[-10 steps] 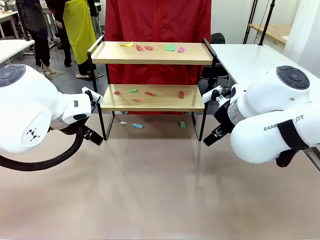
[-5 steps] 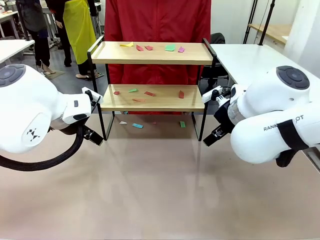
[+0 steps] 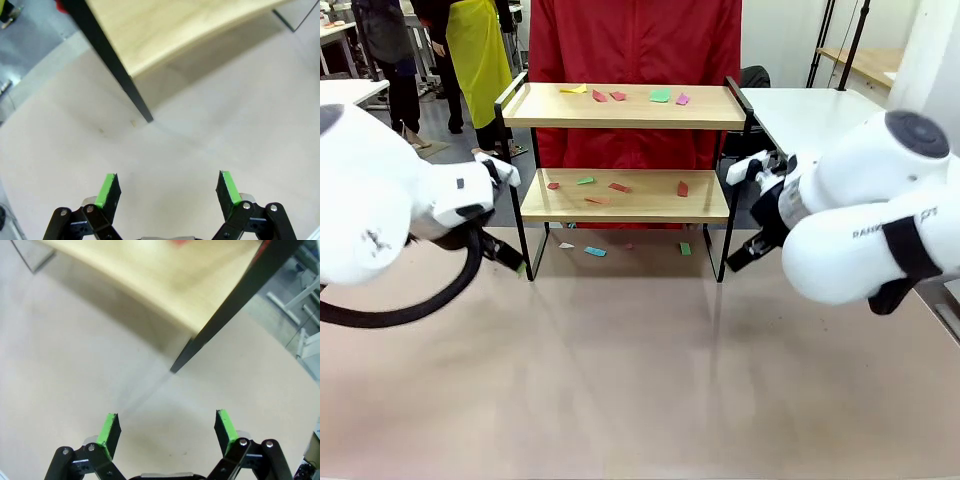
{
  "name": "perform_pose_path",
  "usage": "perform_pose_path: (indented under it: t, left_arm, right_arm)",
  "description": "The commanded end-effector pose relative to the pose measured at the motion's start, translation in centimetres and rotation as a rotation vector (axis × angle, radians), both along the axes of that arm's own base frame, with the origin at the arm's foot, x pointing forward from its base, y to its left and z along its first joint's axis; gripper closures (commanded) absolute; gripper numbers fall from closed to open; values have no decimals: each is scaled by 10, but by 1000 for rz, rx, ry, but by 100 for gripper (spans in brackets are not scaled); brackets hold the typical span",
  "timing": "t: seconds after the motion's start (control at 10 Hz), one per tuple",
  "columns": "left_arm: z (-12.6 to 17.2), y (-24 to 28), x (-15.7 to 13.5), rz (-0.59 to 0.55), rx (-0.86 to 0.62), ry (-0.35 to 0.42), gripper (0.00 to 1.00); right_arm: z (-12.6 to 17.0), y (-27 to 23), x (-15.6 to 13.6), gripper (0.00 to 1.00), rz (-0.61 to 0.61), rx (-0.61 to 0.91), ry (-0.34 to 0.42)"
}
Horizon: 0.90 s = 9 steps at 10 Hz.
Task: Clean the shelf.
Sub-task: Pick up the Duster handed by the human.
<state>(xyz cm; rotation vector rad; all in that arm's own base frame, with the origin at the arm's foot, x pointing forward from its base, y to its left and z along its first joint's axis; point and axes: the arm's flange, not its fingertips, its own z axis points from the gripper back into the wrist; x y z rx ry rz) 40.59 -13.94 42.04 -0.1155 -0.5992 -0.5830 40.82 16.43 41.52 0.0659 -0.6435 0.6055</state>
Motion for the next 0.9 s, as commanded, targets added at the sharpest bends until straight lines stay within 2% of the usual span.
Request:
perform_pose_path:
  t: [0.0,0.2,0.3,0.4,0.5,0.6,0.8]
  left_arm:
    - [44,40,-1,-57,-33,-6,0]
    - [76,74,-2,-223,-121,34,0]
    - [86,100,5,-328,-165,15,0]
    - [91,126,12,-457,-222,18,0]
    - [89,153,23,-532,-262,-1,0]
    - [84,178,34,-520,-287,-6,0]
    - [60,218,47,-633,-361,-102,0]
  right_arm:
    - [42,-29,2,0,34,80,-39]
    - [85,-75,-4,0,108,184,-82]
    - [101,-113,-5,0,148,244,-145]
    - [107,-148,-2,0,187,287,-153]
    - [108,-185,3,0,231,303,-170]
    - [103,-220,8,0,255,312,-200]
    - [81,-282,21,0,314,327,-247]
